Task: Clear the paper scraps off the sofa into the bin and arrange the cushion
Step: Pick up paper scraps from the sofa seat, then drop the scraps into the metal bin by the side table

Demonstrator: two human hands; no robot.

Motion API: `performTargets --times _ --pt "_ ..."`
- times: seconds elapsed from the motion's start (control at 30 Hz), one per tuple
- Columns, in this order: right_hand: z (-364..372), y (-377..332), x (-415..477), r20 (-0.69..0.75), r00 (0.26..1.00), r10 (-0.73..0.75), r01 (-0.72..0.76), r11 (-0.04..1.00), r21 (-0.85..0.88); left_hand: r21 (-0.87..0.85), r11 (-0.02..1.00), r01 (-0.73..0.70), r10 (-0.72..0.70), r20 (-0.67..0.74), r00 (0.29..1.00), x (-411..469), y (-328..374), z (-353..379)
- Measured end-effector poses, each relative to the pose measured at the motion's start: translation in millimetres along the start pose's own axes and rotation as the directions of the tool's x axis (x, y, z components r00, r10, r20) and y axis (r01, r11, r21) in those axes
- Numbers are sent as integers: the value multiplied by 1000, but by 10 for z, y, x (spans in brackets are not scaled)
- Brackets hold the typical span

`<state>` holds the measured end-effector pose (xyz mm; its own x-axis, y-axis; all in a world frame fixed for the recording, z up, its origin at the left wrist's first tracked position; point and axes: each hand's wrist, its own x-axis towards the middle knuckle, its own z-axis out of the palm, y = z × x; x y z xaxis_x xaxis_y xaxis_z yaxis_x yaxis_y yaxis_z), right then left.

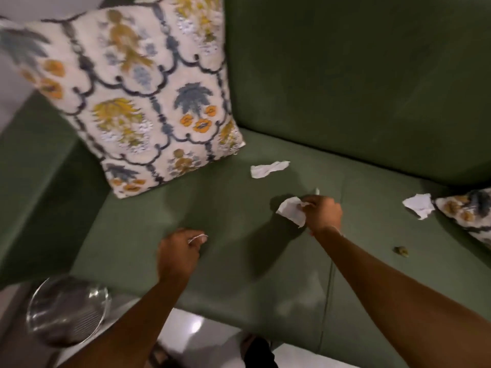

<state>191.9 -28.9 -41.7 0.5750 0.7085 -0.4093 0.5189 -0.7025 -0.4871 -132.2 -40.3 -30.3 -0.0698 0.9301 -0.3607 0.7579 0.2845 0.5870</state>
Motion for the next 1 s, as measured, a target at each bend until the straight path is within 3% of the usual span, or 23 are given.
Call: performTargets --times 0.13,0.3,0.43,0.6,0.7,0.9,1.0 --pt "496 -389 -699 28 1000 -14 7 969 246 -36 995 95 -95 -9 995 -111 -492 -469" --pt "1464 -940 -1701 195 980 -46 -18 949 316 -38 987 154 -157 -109 981 -352 -1381 -1119" --pt "2383 -1321 -2507 407 902 -144 43 968 247 -2 938 345 -343 -116 932 -511 -2147 -1468" --pt "3349 -1691 -3251 487 855 -179 115 981 159 -149 835 529 -546 -115 830 -600 -3054 -1635" --pt "3823 -1846 -3376 509 855 -101 63 994 92 -205 807 554 -583 -131 802 -535 -3458 -1577" --pt "4503 -1980 -3282 543 837 -66 148 983 -107 -242 762 601 -639 -127 759 -361 -3904 -1384" --pt "4606 -1994 -3250 619 781 -86 234 959 -162 -220 756 617 -644 -84 760 -331 -3977 -1358"
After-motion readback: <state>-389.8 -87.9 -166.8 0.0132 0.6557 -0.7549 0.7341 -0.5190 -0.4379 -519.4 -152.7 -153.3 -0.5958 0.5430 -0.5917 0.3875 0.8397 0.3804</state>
